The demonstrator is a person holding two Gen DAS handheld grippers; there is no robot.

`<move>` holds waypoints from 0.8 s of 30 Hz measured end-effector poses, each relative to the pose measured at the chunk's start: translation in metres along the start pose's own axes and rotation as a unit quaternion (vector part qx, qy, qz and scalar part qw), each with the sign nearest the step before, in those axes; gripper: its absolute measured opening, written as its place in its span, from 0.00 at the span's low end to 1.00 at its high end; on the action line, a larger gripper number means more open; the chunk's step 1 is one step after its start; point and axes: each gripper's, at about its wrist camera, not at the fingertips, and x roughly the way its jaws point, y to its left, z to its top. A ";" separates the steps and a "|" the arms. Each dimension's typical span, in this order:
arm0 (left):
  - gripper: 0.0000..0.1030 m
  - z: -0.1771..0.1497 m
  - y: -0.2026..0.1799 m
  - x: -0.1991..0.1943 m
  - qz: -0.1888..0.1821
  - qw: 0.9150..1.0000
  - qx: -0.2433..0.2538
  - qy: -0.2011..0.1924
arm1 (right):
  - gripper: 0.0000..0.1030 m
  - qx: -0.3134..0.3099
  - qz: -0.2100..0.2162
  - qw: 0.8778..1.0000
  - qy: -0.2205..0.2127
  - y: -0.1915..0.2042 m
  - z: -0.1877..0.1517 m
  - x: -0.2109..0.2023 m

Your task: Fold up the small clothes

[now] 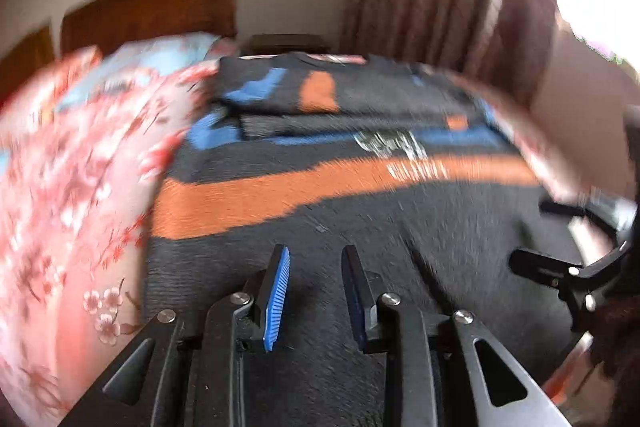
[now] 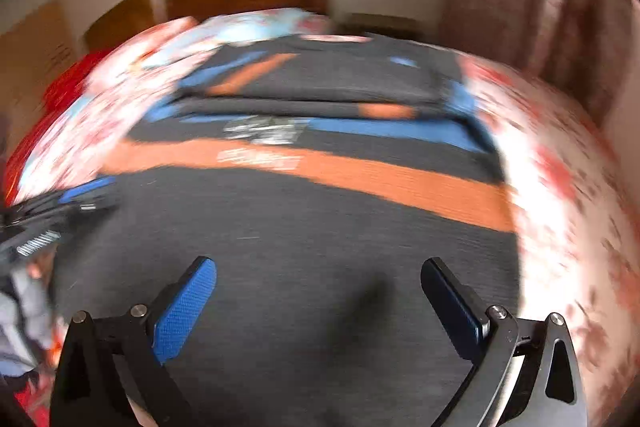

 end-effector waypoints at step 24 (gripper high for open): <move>0.43 -0.040 0.019 -0.036 0.019 1.000 -0.010 -0.016 | 1.00 0.023 -0.056 0.998 0.006 -0.025 -0.025 -0.009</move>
